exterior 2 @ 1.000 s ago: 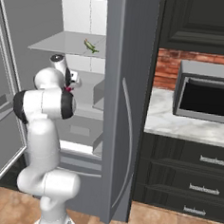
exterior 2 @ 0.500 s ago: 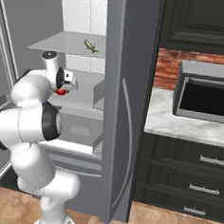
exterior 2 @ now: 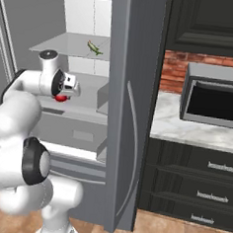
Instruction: Gather the lemon wedge and tomato from the fridge and place them on a tray on the dining counter. Then gather the fishs from the fridge and place them on the other tray.
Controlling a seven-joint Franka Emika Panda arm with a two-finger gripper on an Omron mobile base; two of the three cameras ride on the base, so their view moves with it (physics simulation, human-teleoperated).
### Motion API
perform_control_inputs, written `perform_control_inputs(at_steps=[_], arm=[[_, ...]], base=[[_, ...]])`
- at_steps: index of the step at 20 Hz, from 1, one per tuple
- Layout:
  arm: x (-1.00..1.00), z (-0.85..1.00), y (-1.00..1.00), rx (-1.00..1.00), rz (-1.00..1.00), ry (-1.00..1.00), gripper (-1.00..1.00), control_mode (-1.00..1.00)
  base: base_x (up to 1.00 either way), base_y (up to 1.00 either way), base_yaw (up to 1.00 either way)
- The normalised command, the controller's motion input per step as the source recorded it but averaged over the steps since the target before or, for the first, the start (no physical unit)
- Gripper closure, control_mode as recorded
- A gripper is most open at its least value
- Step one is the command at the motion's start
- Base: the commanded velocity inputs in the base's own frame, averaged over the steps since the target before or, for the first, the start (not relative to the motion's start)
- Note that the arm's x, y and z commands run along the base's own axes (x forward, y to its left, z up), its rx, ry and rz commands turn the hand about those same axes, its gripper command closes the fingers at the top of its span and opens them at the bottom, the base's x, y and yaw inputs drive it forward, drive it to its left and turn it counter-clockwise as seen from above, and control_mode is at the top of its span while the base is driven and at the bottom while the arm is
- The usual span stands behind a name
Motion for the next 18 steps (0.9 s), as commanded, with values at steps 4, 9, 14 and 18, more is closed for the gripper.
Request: perform_control_inputs(at_steps=[4, 9, 14, 18], arm=[[-0.81, 0.29, -0.08, 0.01, 0.00, 0.02, 1.00, -1.00], [-0.92, 0.02, 0.00, 0.00, 0.00, 0.00, 1.00, -1.00], [-0.70, -0.06, -0.02, 0.00, 0.00, 0.00, 1.00, -1.00], [-0.34, -0.12, -0.09, 0.00, 0.00, 0.00, 1.00, -1.00]], base=[[0.00, 0.00, 0.00], [0.00, 0.00, 0.00], [0.00, 0.00, 0.00], [0.00, 0.00, 0.00]])
